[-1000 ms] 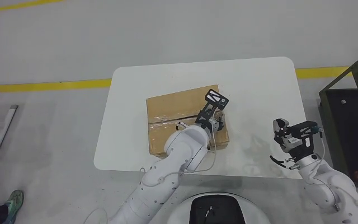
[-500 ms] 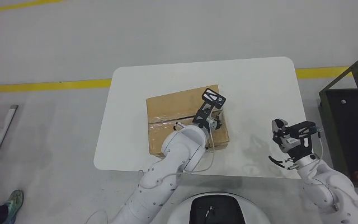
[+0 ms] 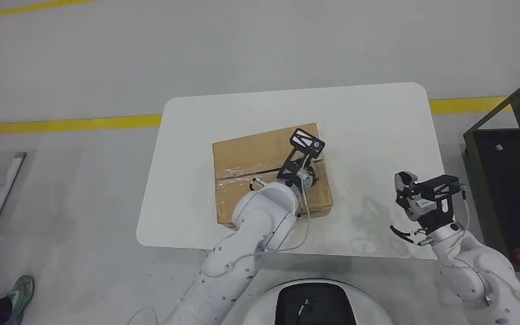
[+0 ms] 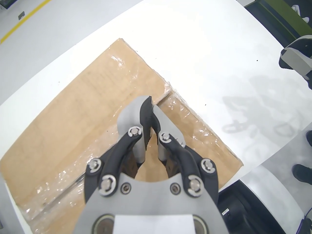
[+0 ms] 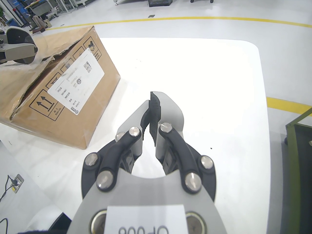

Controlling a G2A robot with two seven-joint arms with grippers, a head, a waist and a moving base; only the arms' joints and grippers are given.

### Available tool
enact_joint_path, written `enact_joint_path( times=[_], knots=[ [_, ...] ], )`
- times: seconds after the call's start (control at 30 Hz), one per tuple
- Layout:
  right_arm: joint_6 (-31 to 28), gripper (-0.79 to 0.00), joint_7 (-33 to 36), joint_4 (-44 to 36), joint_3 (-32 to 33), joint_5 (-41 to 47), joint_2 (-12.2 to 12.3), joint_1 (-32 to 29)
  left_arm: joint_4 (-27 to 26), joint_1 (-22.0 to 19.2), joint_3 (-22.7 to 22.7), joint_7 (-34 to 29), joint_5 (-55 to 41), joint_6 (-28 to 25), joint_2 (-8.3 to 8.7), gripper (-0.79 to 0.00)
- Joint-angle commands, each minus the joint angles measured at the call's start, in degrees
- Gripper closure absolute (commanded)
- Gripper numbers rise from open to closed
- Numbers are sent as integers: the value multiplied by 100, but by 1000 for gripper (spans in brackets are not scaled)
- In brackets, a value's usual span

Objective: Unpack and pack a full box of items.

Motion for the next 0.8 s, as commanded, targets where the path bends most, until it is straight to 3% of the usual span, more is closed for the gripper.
enact_joint_path(
  times=[0.0, 0.4, 0.77],
  knots=[
    [-26, 0, 29, -39, 19, 118, -2, 16, -59, 26, -51, -16, 62, -26, 4, 0],
    [-527, 0, 482, -412, 173, 1265, 5, 254, -1132, 486, -1158, -355, 842, -207, 194, 0],
    [-646, 0, 590, -452, 90, 1187, 16, 371, -1829, 956, -2489, -622, 1857, -572, 394, 0]
  ],
)
